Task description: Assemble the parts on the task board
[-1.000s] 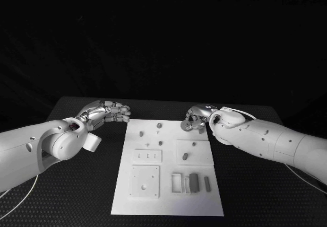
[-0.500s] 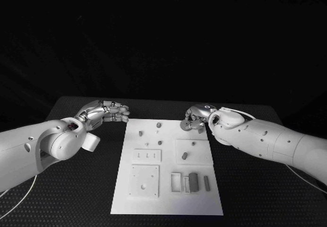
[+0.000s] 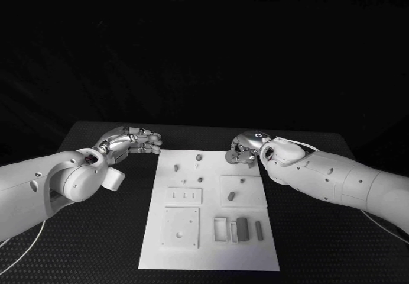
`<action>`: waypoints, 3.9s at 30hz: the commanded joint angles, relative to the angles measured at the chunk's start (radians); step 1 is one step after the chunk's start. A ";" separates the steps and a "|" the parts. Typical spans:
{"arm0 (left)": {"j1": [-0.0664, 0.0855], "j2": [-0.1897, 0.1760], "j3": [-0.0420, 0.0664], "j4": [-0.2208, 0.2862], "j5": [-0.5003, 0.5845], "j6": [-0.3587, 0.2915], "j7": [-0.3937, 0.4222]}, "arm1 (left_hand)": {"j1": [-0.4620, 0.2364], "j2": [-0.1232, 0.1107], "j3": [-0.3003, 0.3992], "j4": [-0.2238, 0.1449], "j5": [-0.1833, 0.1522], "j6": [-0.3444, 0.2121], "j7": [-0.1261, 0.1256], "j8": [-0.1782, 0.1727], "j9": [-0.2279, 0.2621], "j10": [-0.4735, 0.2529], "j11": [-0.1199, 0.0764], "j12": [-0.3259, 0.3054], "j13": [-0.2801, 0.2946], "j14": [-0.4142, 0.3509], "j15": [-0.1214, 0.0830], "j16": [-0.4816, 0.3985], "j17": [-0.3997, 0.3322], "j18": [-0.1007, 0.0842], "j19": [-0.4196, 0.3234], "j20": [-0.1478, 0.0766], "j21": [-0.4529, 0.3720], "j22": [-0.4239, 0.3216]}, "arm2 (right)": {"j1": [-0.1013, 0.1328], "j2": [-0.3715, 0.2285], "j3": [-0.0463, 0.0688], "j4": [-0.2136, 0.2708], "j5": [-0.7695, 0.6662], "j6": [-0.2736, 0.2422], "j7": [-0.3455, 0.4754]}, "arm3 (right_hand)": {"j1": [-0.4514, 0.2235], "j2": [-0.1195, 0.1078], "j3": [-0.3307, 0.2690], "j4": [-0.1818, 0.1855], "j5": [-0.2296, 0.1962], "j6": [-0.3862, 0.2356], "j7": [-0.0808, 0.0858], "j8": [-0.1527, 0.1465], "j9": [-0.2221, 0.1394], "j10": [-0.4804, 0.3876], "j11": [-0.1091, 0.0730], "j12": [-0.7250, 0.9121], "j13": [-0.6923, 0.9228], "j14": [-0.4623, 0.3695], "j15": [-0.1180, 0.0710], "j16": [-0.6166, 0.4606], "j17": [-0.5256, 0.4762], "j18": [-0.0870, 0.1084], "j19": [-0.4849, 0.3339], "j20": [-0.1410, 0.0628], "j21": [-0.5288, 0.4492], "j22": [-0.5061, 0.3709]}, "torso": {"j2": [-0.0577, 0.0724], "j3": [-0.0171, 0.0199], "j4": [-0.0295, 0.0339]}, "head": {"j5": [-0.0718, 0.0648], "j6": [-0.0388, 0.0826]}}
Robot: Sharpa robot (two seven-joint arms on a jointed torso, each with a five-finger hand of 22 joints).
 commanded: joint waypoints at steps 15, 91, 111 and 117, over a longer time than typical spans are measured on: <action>0.001 -0.010 0.001 0.011 -0.006 -0.009 0.007 | -0.013 0.000 -0.001 -0.001 0.003 -0.003 0.016 -0.007 -0.002 0.002 0.005 -0.005 -0.001 0.001 0.004 -0.006 0.000 0.010 -0.005 0.005 -0.007 0.001 | -0.007 -0.041 0.019 0.159 -0.142 -0.048 -0.151 | 0.024 -0.011 -0.006 -0.003 0.003 0.099 -0.018 0.014 0.033 0.007 -0.008 0.000 -0.002 0.024 -0.007 0.008 0.007 0.006 0.011 -0.008 0.008 0.018 | 0.000 0.0006 -0.0001 | 0.005 0.010; 0.001 0.007 0.001 0.006 -0.005 -0.004 -0.002 | -0.024 -0.007 -0.008 0.000 0.001 -0.004 0.017 -0.008 -0.002 0.002 0.006 -0.008 -0.001 0.001 0.005 -0.010 0.001 0.011 -0.006 0.006 -0.009 0.002 | -0.011 0.166 -0.050 0.136 -0.278 -0.057 -0.203 | 0.043 -0.033 0.002 -0.005 0.003 0.089 -0.014 -0.003 0.034 0.025 -0.004 -0.007 -0.008 0.039 -0.006 0.007 -0.002 0.006 0.022 -0.017 0.011 0.015 | 0.000 0.0012 0.0037 | 0.015 0.012; 0.001 0.007 0.001 0.005 -0.005 -0.002 -0.006 | -0.025 -0.008 -0.009 0.000 0.001 -0.004 0.017 -0.008 -0.003 0.001 0.006 -0.009 -0.001 0.001 0.005 -0.010 0.001 0.011 -0.006 0.006 -0.009 0.002 | -0.012 0.163 -0.049 0.134 -0.223 -0.077 -0.194 | 0.014 -0.112 0.019 0.025 0.003 -0.039 0.031 -0.091 -0.011 0.023 0.040 -0.024 -0.022 0.013 0.032 -0.010 -0.041 0.006 0.027 -0.011 -0.002 0.008 | 0.000 0.0007 0.0027 | 0.017 0.011; 0.001 0.007 0.001 0.003 -0.005 -0.002 -0.008 | -0.026 -0.008 -0.009 0.000 0.001 -0.005 0.017 -0.008 -0.003 0.001 0.007 -0.009 -0.001 0.001 0.005 -0.011 0.001 0.011 -0.007 0.006 -0.010 0.002 | -0.012 0.152 -0.049 0.140 -0.209 -0.082 -0.187 | 0.009 -0.172 0.052 0.083 0.002 -0.075 0.033 -0.107 -0.020 0.023 0.042 -0.028 -0.029 0.010 0.034 -0.012 -0.042 0.006 0.029 -0.010 -0.007 0.006 | 0.001 0.0023 0.0042 | 0.018 0.009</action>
